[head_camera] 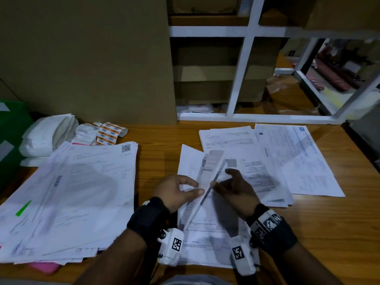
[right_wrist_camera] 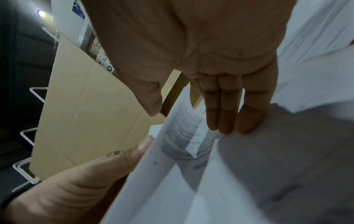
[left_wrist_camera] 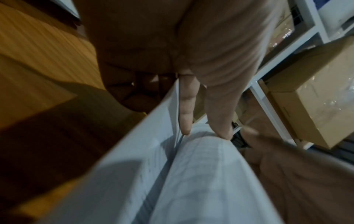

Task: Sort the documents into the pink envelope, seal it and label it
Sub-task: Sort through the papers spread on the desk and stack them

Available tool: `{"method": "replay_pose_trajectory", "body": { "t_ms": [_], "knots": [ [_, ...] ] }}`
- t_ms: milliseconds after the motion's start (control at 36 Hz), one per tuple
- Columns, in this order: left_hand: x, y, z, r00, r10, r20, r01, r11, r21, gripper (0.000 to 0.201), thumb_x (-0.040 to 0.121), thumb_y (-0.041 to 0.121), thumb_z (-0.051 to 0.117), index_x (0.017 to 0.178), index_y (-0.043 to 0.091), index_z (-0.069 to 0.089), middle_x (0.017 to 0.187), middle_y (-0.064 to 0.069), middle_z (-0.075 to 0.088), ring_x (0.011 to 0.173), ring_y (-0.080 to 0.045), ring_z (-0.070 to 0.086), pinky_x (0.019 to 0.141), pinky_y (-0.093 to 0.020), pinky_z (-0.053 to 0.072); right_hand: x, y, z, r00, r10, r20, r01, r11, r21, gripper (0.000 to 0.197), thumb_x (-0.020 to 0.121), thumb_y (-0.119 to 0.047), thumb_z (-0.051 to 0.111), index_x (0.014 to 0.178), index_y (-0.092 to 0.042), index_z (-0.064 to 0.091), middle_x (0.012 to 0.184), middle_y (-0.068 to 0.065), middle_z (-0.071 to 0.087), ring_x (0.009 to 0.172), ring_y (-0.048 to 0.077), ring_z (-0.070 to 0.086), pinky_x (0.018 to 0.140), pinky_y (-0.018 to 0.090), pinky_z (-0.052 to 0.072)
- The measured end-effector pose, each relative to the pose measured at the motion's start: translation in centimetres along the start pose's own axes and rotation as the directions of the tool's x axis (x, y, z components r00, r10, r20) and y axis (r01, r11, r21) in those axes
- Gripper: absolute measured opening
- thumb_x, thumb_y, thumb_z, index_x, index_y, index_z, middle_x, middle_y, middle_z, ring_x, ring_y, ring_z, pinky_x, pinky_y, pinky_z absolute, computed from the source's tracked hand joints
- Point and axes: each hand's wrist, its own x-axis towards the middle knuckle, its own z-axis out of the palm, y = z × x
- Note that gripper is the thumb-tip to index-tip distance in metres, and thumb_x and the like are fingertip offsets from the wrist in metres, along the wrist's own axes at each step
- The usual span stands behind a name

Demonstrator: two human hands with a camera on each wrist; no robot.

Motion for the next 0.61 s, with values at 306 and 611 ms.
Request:
{"method": "replay_pose_trajectory", "body": {
  "t_ms": [306, 611],
  "knots": [
    [-0.6, -0.1, -0.3, 0.999, 0.02, 0.032, -0.025, 0.988, 0.154, 0.045, 0.074, 0.064, 0.075, 0.105, 0.032, 0.078, 0.11, 0.018, 0.074, 0.101, 0.007, 0.065, 0.085, -0.013, 0.049, 1.4, 0.1, 2.3, 0.989, -0.039, 0.14, -0.015, 0.93, 0.366, 0.069, 0.07, -0.045, 0.08, 0.127, -0.02, 0.049, 0.084, 0.003, 0.074, 0.078, 0.013, 0.066, 0.073, 0.033, 0.049],
    [-0.2, -0.6, -0.4, 1.0, 0.014, 0.008, -0.014, 0.998, 0.065, 0.039, 0.089, 0.046, 0.054, 0.088, 0.013, 0.075, 0.088, -0.011, 0.076, 0.085, -0.029, 0.071, 0.082, -0.044, 0.057, 1.6, 0.7, 2.0, 0.997, 0.01, 0.081, -0.033, 0.957, 0.288, 0.026, 0.081, -0.008, 0.077, 0.101, -0.01, 0.062, 0.072, 0.004, 0.068, 0.066, 0.009, 0.066, 0.063, 0.023, 0.051]
  ]
}}
